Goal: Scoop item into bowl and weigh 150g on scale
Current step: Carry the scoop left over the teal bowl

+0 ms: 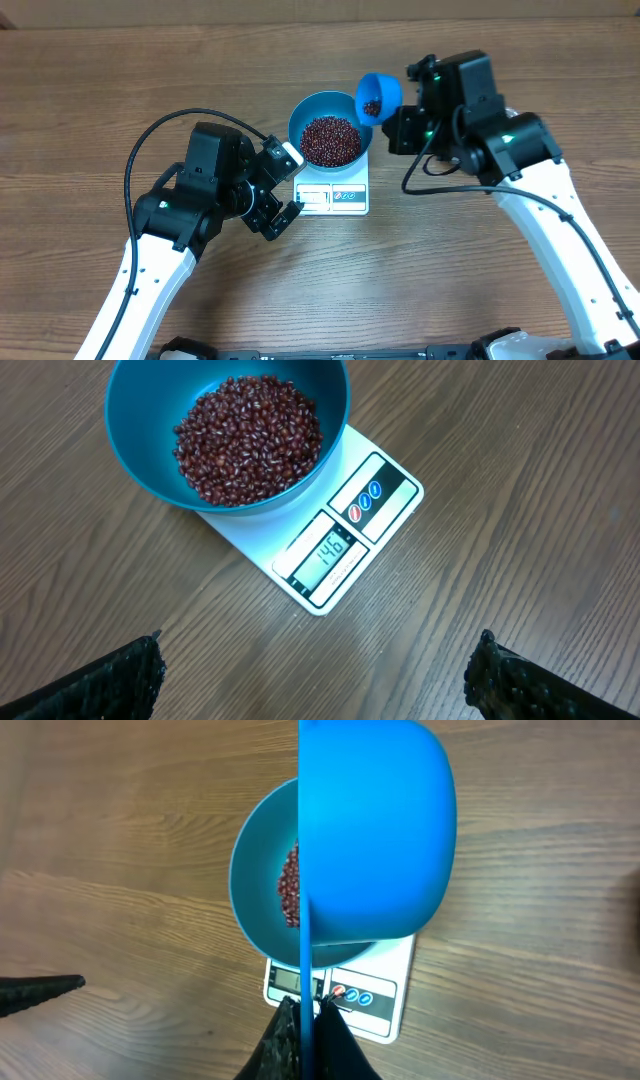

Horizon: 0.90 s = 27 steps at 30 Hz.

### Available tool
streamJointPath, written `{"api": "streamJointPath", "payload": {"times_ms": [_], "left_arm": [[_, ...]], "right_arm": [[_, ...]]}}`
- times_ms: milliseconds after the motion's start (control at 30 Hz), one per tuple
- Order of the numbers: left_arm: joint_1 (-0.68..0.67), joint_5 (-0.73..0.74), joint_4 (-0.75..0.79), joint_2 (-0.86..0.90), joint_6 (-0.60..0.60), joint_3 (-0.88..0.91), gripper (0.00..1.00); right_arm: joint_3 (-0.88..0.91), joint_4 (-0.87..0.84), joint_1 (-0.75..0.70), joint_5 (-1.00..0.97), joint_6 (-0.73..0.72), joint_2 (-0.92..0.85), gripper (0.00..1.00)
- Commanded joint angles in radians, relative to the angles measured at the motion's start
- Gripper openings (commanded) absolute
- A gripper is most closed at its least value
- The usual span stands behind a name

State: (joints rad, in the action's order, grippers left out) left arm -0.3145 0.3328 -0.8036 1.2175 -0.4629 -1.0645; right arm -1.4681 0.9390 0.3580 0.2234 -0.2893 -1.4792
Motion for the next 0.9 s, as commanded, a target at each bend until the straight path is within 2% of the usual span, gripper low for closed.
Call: {"api": "streamJointPath", "payload": {"times_ms": [0,867], "left_arm": [[-0.006,-0.001,-0.001,-0.002,0.014,0.009,1.00],[-0.006,-0.001,-0.001,-0.002,0.014,0.009,1.00]], "right_arm": [[-0.031,-0.018,0.051,-0.084,0.006,-0.009,0.04],[-0.030,-0.032,0.248,-0.414,0.011,-0.103,0.04]]}}
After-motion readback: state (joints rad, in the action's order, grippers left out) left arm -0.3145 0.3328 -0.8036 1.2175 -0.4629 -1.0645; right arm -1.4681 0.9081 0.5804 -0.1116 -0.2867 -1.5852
